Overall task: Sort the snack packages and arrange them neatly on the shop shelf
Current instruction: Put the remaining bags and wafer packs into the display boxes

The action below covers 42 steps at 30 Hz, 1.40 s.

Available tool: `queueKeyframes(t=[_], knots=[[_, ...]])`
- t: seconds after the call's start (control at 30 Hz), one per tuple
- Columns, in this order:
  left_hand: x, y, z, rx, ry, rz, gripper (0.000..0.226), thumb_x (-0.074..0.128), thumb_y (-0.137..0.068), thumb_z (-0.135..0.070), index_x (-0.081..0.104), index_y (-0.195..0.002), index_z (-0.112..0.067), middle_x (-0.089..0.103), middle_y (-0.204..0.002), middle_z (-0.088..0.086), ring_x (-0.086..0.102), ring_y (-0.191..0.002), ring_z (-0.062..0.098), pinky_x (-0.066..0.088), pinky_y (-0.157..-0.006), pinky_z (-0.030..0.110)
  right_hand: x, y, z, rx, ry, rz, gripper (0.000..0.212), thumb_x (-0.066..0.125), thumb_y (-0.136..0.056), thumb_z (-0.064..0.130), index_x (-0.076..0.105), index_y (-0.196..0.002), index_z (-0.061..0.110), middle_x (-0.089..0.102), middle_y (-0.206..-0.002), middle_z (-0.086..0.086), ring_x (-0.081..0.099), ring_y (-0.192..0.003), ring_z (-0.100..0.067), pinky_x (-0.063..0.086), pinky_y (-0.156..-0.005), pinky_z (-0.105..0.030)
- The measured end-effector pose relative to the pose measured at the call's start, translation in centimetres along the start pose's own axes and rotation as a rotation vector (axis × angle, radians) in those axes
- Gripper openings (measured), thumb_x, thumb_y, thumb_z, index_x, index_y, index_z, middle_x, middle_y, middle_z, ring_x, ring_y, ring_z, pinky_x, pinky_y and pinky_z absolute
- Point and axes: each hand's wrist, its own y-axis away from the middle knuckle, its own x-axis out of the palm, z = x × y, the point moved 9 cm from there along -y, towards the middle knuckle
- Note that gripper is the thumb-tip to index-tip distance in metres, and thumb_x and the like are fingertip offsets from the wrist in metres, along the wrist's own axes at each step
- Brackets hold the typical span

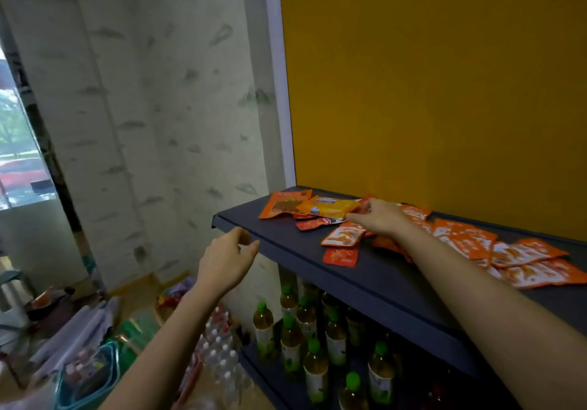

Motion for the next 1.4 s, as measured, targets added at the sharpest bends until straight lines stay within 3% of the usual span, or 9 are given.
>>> queueKeyframes(t=[0.37, 0.47, 0.6, 0.9, 0.97, 1.03, 1.2, 1.33, 1.4], knots=[[7.5, -17.2, 4.5, -0.092, 0.149, 0.076, 0.036, 0.048, -0.091, -0.041, 0.048, -0.077, -0.007, 0.055, -0.074, 0.006, 0.056, -0.082, 0.029, 0.035, -0.062, 0.032, 4.1, -11.1, -0.9, 0.280, -0.138, 0.071, 0.087, 0.050, -0.082, 0.064, 0.040, -0.138, -0.002, 0.044, -0.141, -0.019, 0.045, -0.127, -0.034, 0.040, -0.095, -0.036], [10.3, -20.3, 5.2, -0.164, 0.199, 0.183, 0.044, 0.049, -0.090, -0.047, 0.051, -0.099, -0.004, 0.059, -0.102, 0.015, 0.054, -0.094, 0.030, 0.037, -0.072, 0.033, 5.1, -12.8, -1.2, 0.337, -0.054, 0.053, 0.103, 0.054, -0.074, 0.071, 0.028, -0.144, -0.001, 0.036, -0.148, -0.018, 0.041, -0.131, -0.035, 0.038, -0.101, -0.039], [13.4, -22.9, 5.3, -0.227, 0.182, 0.314, 0.096, 0.057, -0.078, -0.063, 0.026, -0.142, 0.001, 0.035, -0.145, 0.024, 0.033, -0.135, 0.037, 0.033, -0.107, 0.044, 5.4, -14.5, -1.4, 0.411, 0.127, 0.009, 0.120, 0.053, -0.068, 0.078, 0.005, -0.150, 0.003, 0.025, -0.154, -0.016, 0.032, -0.138, -0.036, 0.035, -0.109, -0.043], [17.8, -27.8, 5.5, -0.290, 0.277, 0.507, 0.137, 0.091, -0.046, -0.041, 0.005, -0.146, -0.001, 0.032, -0.147, 0.022, 0.032, -0.136, 0.038, 0.028, -0.113, 0.050, 5.7, -15.4, -1.8, 0.526, -0.053, -0.064, 0.121, 0.073, -0.066, 0.058, 0.005, -0.148, -0.001, 0.027, -0.153, -0.015, 0.033, -0.138, -0.033, 0.036, -0.109, -0.040], [18.8, -28.5, 5.9, -0.278, 0.302, 0.564, 0.141, 0.092, -0.028, -0.050, 0.024, -0.144, -0.005, 0.044, -0.141, 0.019, 0.041, -0.131, 0.036, 0.033, -0.109, 0.051, 5.7, -15.2, -2.0, 0.552, -0.162, -0.091, 0.118, 0.077, -0.068, 0.049, 0.007, -0.148, -0.001, 0.027, -0.153, -0.014, 0.034, -0.137, -0.031, 0.037, -0.108, -0.038], [19.5, -29.2, 6.1, -0.230, 0.326, 0.599, 0.122, 0.090, -0.024, -0.053, 0.048, -0.130, -0.010, 0.056, -0.129, 0.014, 0.052, -0.120, 0.033, 0.040, -0.104, 0.049, 5.9, -15.2, -2.3, 0.554, -0.292, -0.128, 0.110, 0.081, -0.067, 0.040, 0.016, -0.147, 0.002, 0.031, -0.151, -0.013, 0.038, -0.135, -0.030, 0.038, -0.107, -0.037], [18.3, -28.7, 5.5, -0.180, 0.660, 0.592, 0.048, 0.083, -0.065, -0.019, 0.065, -0.107, -0.008, 0.065, -0.115, 0.016, 0.060, -0.107, 0.031, 0.046, -0.098, 0.043, 6.5, -15.0, -2.0, 0.542, -0.488, -0.170, 0.088, 0.085, -0.065, 0.028, 0.041, -0.137, 0.003, 0.050, -0.138, -0.012, 0.051, -0.124, -0.029, 0.045, -0.100, -0.036], [16.8, -28.8, 6.7, -0.189, 0.937, 0.580, 0.026, 0.075, -0.072, -0.006, 0.067, -0.097, -0.006, 0.068, -0.106, 0.021, 0.064, -0.084, 0.029, 0.051, -0.086, 0.038, 5.8, -14.5, -0.8, 0.468, -0.666, -0.254, 0.052, 0.075, -0.077, 0.017, 0.056, -0.123, 0.000, 0.063, -0.122, -0.016, 0.063, -0.100, -0.027, 0.054, -0.076, -0.032], [15.4, -29.1, 6.9, -0.161, 1.025, 0.556, 0.024, 0.071, -0.076, -0.003, 0.066, -0.100, -0.005, 0.073, -0.082, 0.014, 0.068, -0.065, 0.022, 0.056, -0.068, 0.028, 5.1, -13.8, -0.5, 0.441, -0.706, -0.303, 0.051, 0.073, -0.079, 0.019, 0.055, -0.122, 0.000, 0.064, -0.118, -0.015, 0.064, -0.098, -0.028, 0.055, -0.081, -0.037]])
